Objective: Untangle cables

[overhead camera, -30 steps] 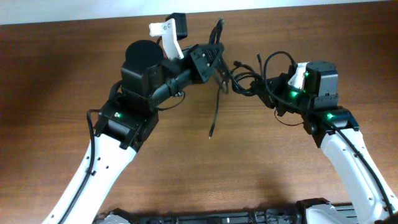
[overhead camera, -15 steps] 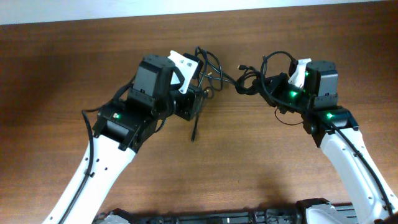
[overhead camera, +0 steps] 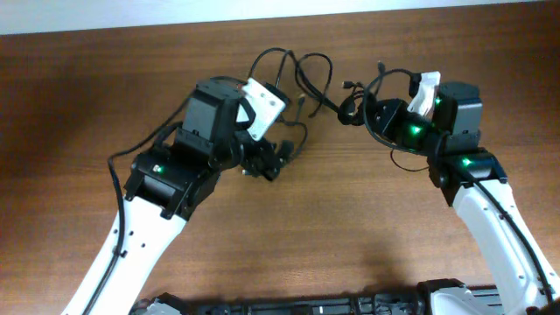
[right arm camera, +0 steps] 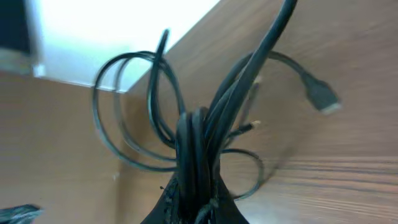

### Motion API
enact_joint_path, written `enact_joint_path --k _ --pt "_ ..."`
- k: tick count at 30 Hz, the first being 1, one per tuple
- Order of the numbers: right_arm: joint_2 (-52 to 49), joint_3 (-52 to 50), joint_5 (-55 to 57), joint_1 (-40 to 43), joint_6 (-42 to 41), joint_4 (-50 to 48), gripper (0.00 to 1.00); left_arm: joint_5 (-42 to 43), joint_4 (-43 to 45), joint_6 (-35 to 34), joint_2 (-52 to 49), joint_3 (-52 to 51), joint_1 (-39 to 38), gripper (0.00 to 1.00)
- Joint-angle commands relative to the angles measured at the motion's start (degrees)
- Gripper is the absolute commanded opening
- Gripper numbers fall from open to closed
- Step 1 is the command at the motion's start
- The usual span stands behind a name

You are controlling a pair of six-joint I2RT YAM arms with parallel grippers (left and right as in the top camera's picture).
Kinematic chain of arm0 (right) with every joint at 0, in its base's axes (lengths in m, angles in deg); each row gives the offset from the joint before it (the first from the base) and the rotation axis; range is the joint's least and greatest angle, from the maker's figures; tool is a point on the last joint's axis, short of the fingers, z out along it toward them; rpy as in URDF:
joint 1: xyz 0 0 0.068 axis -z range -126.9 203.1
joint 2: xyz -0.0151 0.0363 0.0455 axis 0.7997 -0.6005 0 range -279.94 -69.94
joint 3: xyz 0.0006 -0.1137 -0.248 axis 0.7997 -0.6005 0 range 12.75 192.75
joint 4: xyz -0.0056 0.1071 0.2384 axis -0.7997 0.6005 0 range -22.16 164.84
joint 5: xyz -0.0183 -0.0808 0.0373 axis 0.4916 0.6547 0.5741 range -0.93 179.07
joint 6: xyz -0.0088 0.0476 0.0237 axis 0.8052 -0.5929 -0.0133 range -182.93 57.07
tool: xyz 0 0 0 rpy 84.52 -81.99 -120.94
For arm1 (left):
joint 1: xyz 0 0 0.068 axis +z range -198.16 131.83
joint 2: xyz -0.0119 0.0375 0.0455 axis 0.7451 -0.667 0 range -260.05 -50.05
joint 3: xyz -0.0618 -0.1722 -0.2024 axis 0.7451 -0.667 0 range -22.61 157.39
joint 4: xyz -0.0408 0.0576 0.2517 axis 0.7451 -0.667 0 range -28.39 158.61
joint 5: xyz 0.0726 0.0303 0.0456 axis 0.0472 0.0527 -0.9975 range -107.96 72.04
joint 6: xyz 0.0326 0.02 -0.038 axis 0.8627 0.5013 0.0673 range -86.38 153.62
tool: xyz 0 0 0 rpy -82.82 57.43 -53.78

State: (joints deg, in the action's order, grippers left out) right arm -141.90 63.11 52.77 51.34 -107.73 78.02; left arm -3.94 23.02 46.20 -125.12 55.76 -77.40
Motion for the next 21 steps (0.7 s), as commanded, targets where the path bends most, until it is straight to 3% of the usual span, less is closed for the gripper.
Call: enact_joint_path --k 1,6,10,14,16,19,21 --pt "0.24 0.13 -14.45 0.39 -4.22 -4.52 0.04 15.78 2.6 10.27 1.27 0.44 -0.13 0.99" --pt "0.24 0.13 -23.41 0.39 -14.43 -16.87 0.04 15.8 7.56 10.27 1.03 0.44 -2.43 0.99" --pt "0.24 0.13 -24.09 0.37 -20.61 -19.04 0.04 15.54 9.7 10.58 0.66 0.44 -5.46 0.99" --pt "0.24 0.13 -27.63 0.37 -30.38 -20.15 0.04 15.43 9.81 20.46 -0.59 0.44 -6.03 0.99" --pt "0.24 0.13 -30.71 0.37 -34.36 -22.36 0.04 11.3 9.86 24.41 -1.22 0.44 -6.03 0.99" --pt "0.24 0.13 -32.33 0.28 -35.23 -22.91 0.04 9.73 9.97 24.39 -2.12 0.44 -6.03 1.0" --pt "0.24 0.13 -33.51 0.28 -35.23 -22.91 0.04 9.75 9.99 24.39 -2.97 0.44 -6.03 0.91"
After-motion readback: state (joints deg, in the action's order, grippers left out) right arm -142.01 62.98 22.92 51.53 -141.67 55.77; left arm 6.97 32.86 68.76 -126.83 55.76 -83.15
